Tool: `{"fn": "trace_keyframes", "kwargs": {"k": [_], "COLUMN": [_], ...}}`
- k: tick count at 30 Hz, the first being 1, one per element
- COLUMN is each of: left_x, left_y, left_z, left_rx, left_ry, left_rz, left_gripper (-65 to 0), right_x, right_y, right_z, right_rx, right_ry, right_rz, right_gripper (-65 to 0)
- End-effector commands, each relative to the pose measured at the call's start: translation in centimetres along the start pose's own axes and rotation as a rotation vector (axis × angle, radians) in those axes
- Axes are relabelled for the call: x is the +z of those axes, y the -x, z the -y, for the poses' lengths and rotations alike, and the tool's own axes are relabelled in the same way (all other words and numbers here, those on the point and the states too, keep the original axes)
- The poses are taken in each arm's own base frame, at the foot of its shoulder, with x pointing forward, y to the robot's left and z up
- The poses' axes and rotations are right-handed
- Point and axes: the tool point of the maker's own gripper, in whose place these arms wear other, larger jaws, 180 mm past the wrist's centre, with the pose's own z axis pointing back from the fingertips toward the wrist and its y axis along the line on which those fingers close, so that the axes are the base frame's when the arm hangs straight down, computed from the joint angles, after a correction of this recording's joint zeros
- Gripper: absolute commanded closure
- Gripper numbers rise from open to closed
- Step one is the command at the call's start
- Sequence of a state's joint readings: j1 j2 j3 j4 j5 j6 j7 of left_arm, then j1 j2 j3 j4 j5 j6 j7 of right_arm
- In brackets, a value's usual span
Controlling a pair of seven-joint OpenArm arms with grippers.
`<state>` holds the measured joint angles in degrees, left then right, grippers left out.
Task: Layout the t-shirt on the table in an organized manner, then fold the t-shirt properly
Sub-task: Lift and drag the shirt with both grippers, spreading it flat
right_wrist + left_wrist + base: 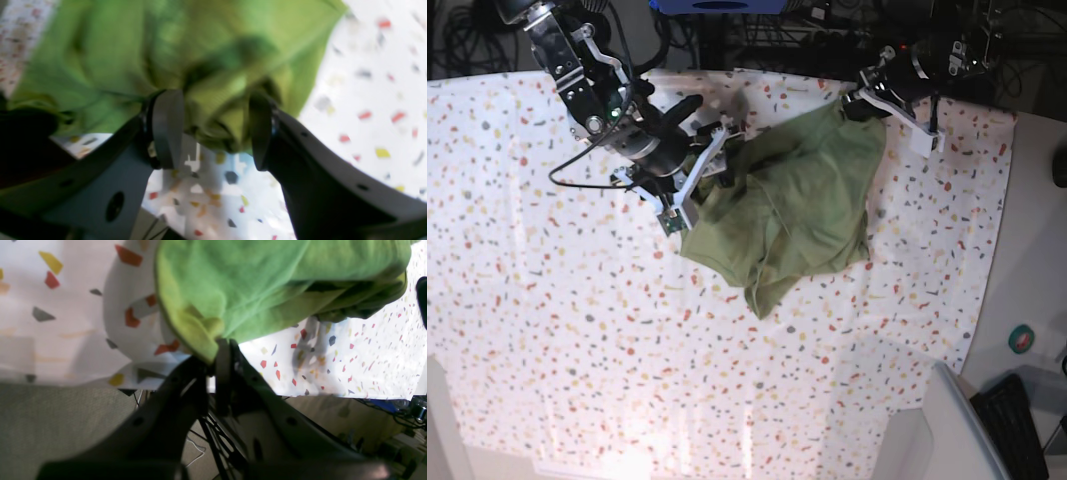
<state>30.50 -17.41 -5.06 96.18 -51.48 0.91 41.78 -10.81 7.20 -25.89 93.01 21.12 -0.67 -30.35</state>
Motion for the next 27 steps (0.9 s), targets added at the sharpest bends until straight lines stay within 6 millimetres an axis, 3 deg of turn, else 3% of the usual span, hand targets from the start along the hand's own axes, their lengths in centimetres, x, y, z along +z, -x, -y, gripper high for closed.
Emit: {"fn": "trace_keyframes", "kwargs": {"k": [1,6,9,14,16,18,19,22,27], "left_x": [0.3,0.3,0.2,0.2,0.3,0.4,0.5,1.6,5.1], "left_y": [-0.7,-0.7,-1.0,-1.2,-1.4,-1.7,-2.0,-3.8,-11.5], "left_z": [0.4,0.4,0.7,0.8,0.7,1.2,1.5,4.0,8.2], "left_rx": [-0.012,-0.013,-0.017,-0.02,-0.019,-0.026,-0.034,-0.078,-0.162], "left_ry": [0.017,0.017,0.023,0.026,0.024,0.033,0.041,0.092,0.172], "left_rz": [0.019,0.02,0.024,0.028,0.032,0.042,0.05,0.11,0.336], "left_gripper": [0.0,0.0,0.0,0.0,0.0,0.0,0.0,0.0,0.0], "right_x": [-0.2,-0.8,-1.1,-3.4,-3.4,-2.8,-2.3,0.4,5.4], "right_y": [-1.3,-0.8,-0.8,1.7,1.9,1.1,0.9,-0.6,-4.3], "right_z": [-0.3,0.2,-0.6,-0.2,0.0,0.0,0.1,0.8,2.1], "right_rx": [-0.007,-0.011,-0.025,-0.059,-0.064,-0.055,-0.048,-0.032,0.019], "right_ry": [-0.012,-0.004,-0.017,-0.003,0.001,-0.004,-0.002,0.009,0.044], "right_rz": [0.041,0.02,0.018,-0.07,-0.076,-0.051,-0.039,0.022,0.068], "right_gripper": [-30.5,-30.6,-30.6,-29.3,-20.6,-2.0,0.0,0.0,0.0]}}
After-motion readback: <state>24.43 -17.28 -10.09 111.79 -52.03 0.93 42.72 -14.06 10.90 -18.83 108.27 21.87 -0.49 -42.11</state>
